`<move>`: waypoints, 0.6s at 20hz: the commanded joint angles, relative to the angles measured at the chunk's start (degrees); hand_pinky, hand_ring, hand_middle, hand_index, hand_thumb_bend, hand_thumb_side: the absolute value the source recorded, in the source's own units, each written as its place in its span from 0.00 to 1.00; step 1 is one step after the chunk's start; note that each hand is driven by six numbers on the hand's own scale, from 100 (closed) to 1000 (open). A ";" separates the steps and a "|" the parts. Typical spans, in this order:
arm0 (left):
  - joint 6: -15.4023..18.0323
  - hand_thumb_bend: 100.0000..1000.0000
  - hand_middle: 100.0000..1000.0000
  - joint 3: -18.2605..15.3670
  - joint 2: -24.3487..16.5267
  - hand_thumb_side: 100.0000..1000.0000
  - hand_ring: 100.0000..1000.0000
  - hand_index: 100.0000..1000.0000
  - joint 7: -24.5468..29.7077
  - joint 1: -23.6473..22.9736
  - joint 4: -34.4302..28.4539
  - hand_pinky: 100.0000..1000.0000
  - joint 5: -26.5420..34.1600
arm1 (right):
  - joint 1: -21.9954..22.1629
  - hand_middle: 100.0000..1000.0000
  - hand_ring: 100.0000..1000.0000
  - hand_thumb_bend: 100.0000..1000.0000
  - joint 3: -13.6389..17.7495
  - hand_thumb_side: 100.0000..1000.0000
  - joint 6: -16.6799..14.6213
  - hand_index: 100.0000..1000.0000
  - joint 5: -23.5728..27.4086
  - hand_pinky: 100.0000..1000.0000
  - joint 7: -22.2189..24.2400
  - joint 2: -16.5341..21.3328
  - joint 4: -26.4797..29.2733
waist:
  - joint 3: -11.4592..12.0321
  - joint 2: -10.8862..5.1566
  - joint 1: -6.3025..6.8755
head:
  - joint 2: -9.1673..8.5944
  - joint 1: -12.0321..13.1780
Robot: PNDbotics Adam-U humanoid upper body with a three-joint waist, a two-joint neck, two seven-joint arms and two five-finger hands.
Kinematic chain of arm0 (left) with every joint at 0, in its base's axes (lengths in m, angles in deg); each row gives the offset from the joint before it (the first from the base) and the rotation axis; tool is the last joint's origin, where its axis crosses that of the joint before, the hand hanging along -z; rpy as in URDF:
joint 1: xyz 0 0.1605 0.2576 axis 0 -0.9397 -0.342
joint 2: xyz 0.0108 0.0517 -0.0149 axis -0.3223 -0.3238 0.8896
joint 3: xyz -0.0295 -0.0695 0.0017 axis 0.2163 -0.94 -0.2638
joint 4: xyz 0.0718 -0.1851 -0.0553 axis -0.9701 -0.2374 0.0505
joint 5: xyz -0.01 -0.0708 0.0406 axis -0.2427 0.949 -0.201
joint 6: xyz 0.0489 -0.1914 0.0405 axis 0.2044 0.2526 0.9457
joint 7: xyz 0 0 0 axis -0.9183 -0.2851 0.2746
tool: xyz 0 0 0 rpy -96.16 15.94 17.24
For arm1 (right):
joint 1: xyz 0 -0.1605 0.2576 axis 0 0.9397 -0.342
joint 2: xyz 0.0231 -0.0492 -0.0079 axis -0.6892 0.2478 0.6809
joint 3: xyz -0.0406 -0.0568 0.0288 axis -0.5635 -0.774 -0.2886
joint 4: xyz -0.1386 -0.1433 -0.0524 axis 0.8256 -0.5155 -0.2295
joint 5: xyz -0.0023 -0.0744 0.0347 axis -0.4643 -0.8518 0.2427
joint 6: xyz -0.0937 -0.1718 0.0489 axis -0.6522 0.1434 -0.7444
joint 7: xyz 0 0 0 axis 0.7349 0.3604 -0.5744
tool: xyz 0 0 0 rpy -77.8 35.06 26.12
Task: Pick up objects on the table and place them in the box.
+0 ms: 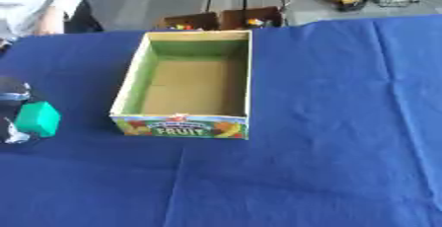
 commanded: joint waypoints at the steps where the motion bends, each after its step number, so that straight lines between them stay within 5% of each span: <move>1: 2.02 0.00 0.52 -1.84 -1.45 0.37 0.51 0.64 2.26 2.22 -1.93 0.45 0.38 | -0.19 0.44 0.63 0.00 0.47 0.72 0.18 0.61 0.30 0.63 0.02 1.03 1.16 | 0.19 -1.68 0.17 | -0.07 -0.35; 12: 1.94 0.00 0.50 -2.31 2.77 0.35 0.49 0.63 3.35 11.63 -6.83 0.43 5.01 | 0.41 0.44 0.63 0.00 0.20 0.71 0.36 0.61 0.48 0.63 0.34 0.99 1.16 | 0.18 -2.86 1.04 | 0.41 -1.46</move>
